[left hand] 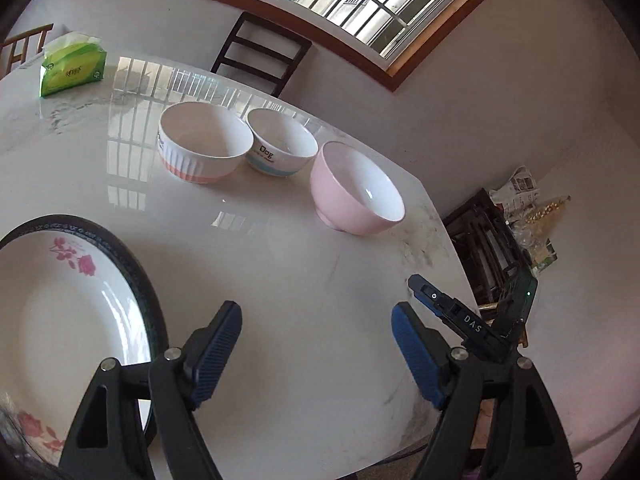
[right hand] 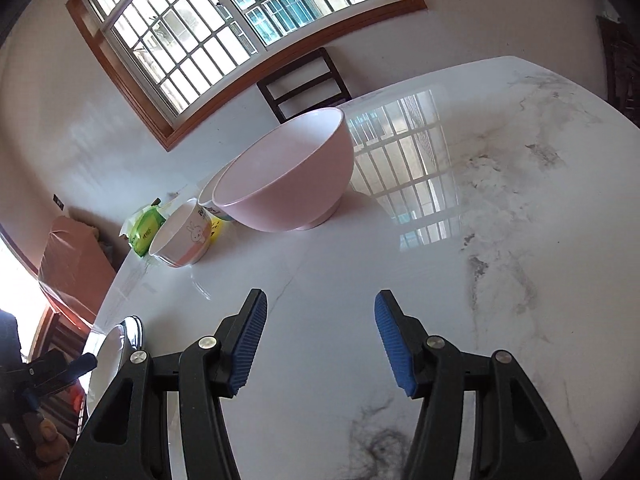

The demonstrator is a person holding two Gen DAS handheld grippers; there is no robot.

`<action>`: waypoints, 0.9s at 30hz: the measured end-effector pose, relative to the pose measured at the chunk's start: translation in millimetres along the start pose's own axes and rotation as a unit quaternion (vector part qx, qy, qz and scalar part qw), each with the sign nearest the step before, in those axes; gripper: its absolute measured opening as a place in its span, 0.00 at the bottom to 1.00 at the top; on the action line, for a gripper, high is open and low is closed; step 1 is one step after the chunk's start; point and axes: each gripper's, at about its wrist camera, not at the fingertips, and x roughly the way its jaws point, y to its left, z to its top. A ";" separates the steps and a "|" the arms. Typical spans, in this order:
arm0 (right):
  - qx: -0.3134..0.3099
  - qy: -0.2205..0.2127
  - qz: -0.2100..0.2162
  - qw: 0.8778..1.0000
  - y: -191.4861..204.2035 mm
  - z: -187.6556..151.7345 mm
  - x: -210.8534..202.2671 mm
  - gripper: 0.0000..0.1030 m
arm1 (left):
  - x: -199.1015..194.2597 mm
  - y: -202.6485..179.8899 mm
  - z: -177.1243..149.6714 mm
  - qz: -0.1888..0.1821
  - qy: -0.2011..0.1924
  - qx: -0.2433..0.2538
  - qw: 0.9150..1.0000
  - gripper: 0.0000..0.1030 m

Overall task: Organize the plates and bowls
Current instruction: 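Move both grippers toward the pink bowl beside the white bowls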

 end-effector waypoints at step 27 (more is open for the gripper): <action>-0.005 0.155 0.000 0.988 -22.8 158.3 105.6 0.13 | 198.2 -31.5 119.2 0.047 0.131 -0.030 0.990 0.32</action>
